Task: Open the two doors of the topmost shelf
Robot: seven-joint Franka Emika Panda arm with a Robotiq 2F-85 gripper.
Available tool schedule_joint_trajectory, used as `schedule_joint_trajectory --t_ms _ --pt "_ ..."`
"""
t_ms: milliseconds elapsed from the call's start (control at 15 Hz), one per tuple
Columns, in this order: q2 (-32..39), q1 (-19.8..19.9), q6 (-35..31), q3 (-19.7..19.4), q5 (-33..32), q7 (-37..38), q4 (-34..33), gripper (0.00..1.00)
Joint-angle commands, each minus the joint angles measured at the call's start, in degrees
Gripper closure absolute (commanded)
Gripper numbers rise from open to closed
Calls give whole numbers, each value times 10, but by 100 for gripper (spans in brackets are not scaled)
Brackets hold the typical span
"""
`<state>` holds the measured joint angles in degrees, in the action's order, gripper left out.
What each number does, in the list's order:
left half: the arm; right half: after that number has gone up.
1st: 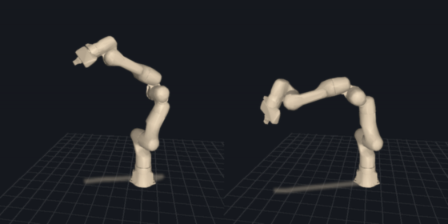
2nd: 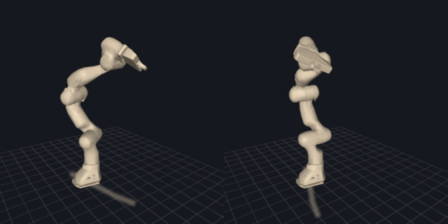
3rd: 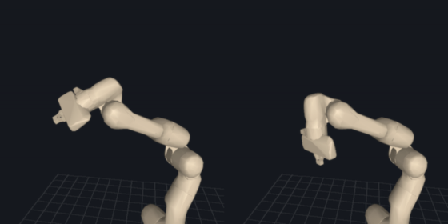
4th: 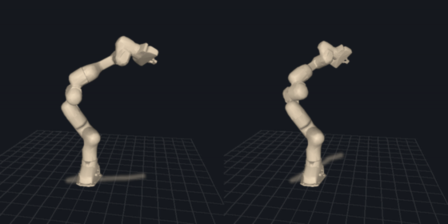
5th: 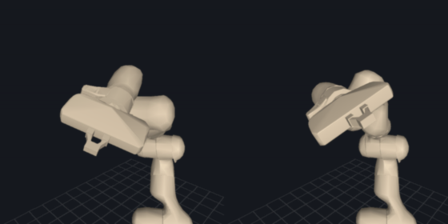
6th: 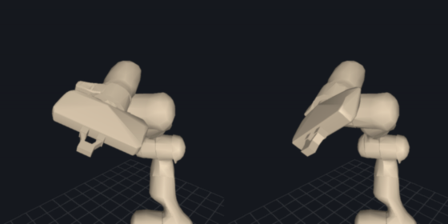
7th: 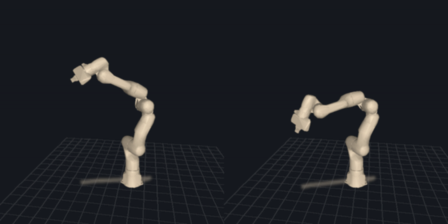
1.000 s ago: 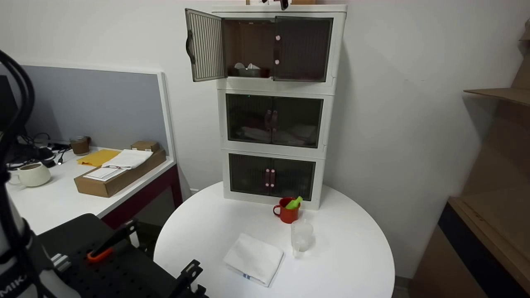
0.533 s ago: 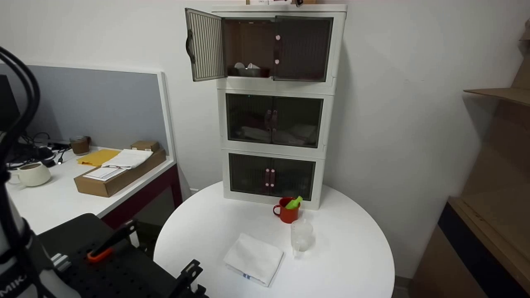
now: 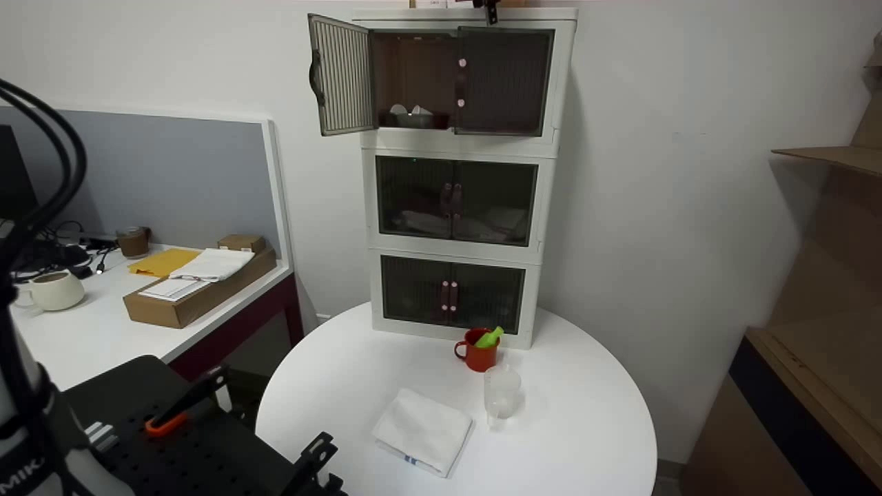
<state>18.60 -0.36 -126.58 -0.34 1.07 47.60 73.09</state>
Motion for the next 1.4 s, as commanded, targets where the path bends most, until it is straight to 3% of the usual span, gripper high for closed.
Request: schedule_joint_trajectory --t_ms 0,400,667,867,1333 --pt "66 0 75 -2 45 -8 -108 0" --pt "75 8 98 8 49 -6 -143 0" --pt "38 10 80 14 57 -19 -119 0" --pt "26 20 110 30 87 -60 -116 0" --pt "-47 34 128 29 114 -90 -32 0"
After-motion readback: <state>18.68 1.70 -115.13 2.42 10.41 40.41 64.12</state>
